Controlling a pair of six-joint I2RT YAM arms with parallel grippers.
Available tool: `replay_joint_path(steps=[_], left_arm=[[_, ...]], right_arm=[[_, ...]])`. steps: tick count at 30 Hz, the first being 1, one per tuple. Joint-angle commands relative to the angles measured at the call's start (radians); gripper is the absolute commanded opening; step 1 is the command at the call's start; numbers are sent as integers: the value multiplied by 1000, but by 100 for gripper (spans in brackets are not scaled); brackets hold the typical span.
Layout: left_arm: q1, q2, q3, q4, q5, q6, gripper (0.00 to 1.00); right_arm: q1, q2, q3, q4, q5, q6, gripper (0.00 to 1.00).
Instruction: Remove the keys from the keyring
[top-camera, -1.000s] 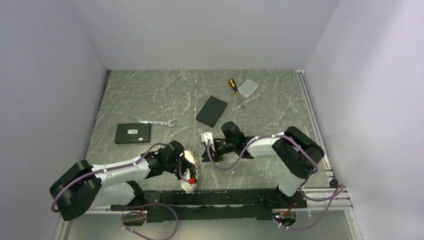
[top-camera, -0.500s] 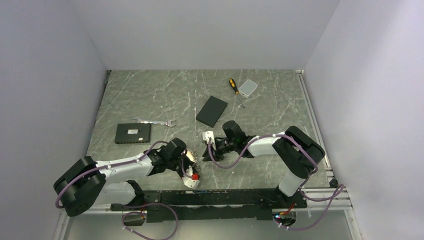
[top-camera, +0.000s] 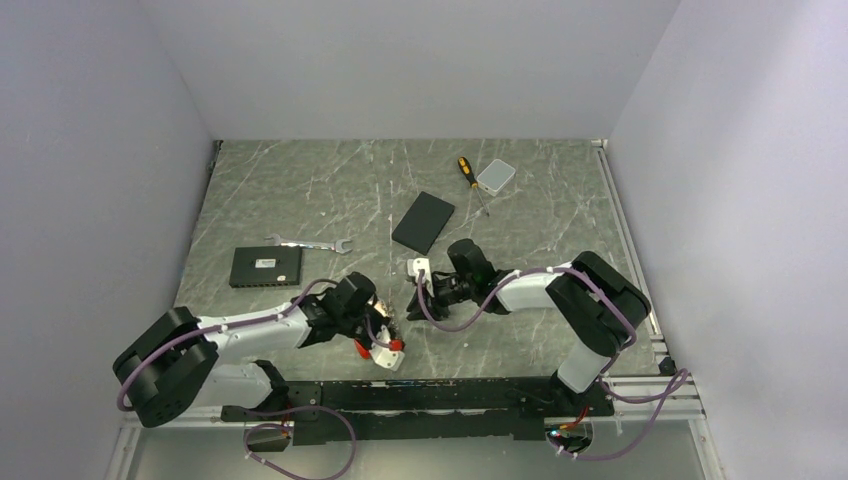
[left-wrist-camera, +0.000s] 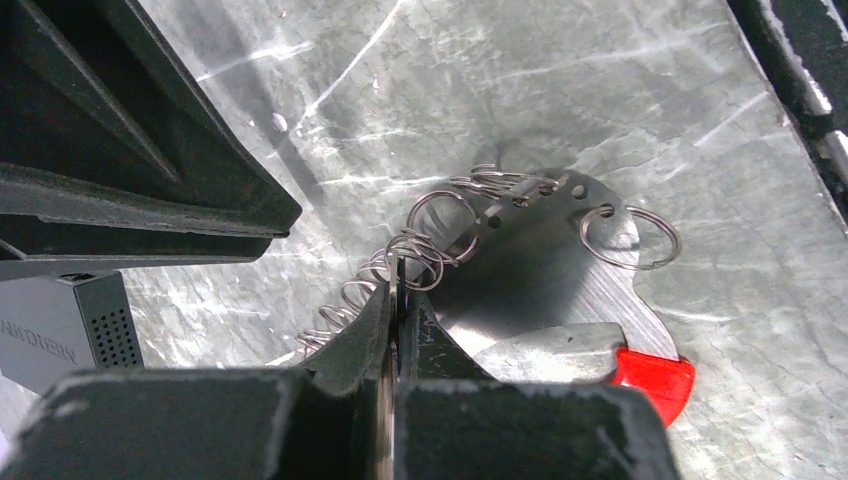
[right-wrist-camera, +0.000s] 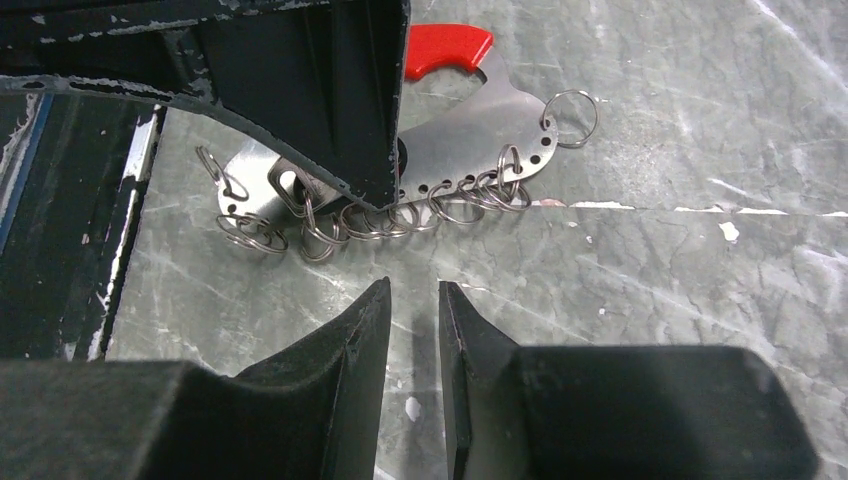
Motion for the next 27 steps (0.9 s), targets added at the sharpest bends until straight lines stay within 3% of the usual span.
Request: replay_joint_path(steps=[1, 15, 27], left_arm=[[5, 8, 56, 15, -2, -86, 0], [15, 19, 166, -34, -42, -203, 0], [29, 37, 317, -146, -109, -341, 0]], right_arm=[[-21, -31, 20, 23, -45, 41, 28], [-106, -82, 51, -18, -78, 94, 29], [-201, -156, 158, -220, -132, 94, 28]])
